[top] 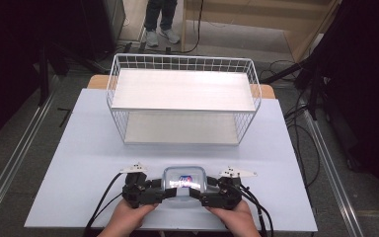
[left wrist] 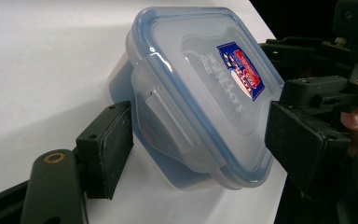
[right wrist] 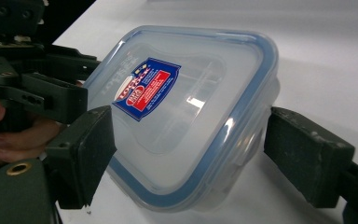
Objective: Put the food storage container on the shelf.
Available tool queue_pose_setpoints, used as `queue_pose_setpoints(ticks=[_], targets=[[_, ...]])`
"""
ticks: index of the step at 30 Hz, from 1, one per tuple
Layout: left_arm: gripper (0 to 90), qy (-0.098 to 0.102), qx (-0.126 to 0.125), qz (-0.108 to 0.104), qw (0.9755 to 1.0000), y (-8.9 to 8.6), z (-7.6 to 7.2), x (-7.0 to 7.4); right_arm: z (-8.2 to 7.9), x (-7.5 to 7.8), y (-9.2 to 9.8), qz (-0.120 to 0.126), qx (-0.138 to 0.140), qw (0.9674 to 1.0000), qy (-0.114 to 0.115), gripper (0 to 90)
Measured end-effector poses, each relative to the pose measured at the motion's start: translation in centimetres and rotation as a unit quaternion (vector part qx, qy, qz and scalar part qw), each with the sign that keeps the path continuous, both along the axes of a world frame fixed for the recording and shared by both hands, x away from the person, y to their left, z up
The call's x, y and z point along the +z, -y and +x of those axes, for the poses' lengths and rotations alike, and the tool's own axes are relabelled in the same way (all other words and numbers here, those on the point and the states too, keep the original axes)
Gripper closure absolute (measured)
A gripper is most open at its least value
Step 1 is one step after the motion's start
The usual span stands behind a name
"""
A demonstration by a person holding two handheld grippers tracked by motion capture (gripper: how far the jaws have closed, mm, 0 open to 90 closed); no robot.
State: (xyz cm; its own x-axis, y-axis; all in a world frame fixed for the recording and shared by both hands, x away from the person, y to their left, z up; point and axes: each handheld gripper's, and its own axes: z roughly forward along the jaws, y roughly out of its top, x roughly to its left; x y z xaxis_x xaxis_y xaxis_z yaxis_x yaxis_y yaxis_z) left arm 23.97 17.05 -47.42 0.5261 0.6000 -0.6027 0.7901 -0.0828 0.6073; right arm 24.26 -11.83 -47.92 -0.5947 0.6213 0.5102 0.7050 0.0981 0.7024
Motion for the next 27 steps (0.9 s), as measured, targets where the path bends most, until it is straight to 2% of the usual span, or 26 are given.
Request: queue_pose_setpoints(ticks=[6,15,27], targets=[[24.6,-0.011,-0.001,-0.007,0.9999,-0.14,0.12,-0.08,0.11,-0.24,0.07,0.014,0.004,0.9998,-0.016,18.3],[31.8,-0.002,0.001,-0.007,1.0000,-0.33,-0.01,0.20,0.06,-0.14,0.67,0.029,-0.012,0.9991,-0.028,27.7],[37.1,0.001,0.002,-0.005,1.0000,-0.45,-0.21,0.49,-0.27,-0.02,0.90,0.028,-0.013,0.9993,-0.022,31.0]])
